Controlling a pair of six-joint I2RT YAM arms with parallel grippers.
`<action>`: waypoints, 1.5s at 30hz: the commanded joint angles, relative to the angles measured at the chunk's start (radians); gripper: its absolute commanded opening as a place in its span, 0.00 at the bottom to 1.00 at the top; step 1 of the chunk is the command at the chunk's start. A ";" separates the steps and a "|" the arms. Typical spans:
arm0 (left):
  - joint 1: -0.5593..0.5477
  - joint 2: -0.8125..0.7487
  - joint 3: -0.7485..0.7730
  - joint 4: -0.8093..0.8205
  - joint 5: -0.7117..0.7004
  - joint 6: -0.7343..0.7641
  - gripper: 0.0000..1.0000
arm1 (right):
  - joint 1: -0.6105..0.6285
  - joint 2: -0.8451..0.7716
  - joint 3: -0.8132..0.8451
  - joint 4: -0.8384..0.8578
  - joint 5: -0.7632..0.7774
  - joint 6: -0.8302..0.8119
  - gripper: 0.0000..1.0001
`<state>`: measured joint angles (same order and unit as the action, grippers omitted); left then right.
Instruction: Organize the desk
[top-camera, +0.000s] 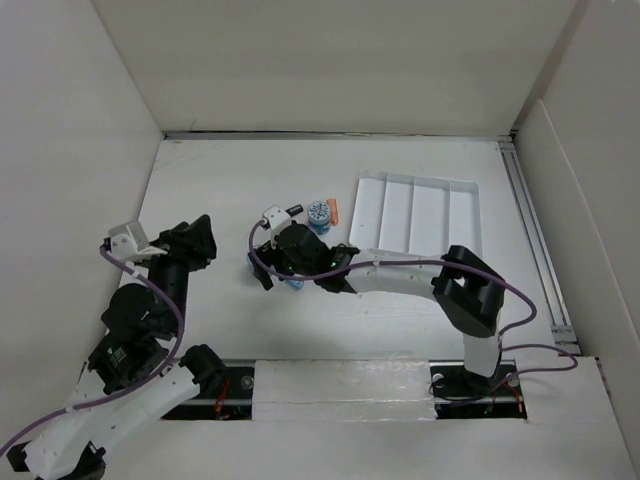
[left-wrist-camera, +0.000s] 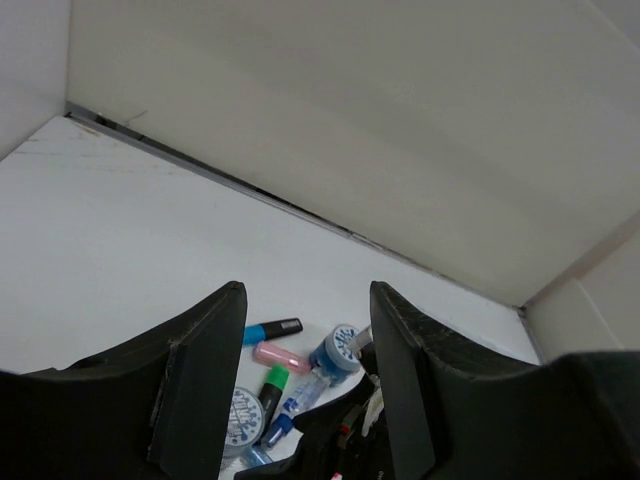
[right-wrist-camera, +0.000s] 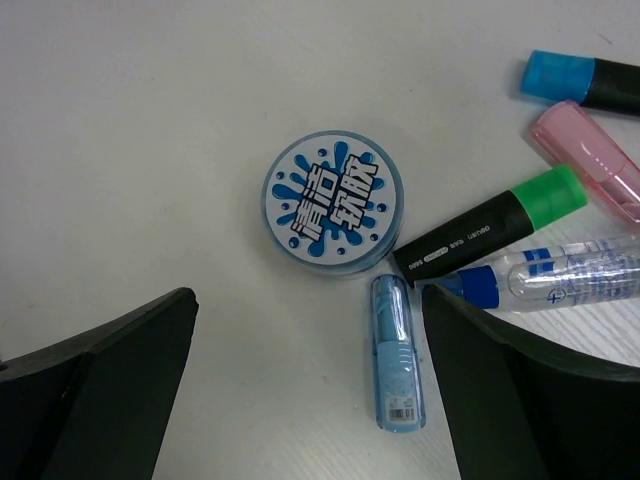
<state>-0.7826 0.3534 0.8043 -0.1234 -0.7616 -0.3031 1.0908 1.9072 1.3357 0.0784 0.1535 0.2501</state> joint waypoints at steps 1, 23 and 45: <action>0.011 -0.054 -0.045 0.077 -0.073 0.019 0.49 | -0.003 0.061 0.086 -0.034 0.040 -0.029 1.00; 0.011 -0.005 -0.059 0.091 0.028 0.030 0.54 | -0.003 0.202 0.333 -0.089 0.080 -0.061 0.50; 0.020 0.019 -0.048 0.082 0.071 0.021 0.54 | -0.608 -0.243 -0.075 0.077 0.057 0.129 0.51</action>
<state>-0.7700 0.3515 0.7502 -0.0746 -0.7036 -0.2863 0.4805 1.6684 1.2438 0.0994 0.2356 0.3485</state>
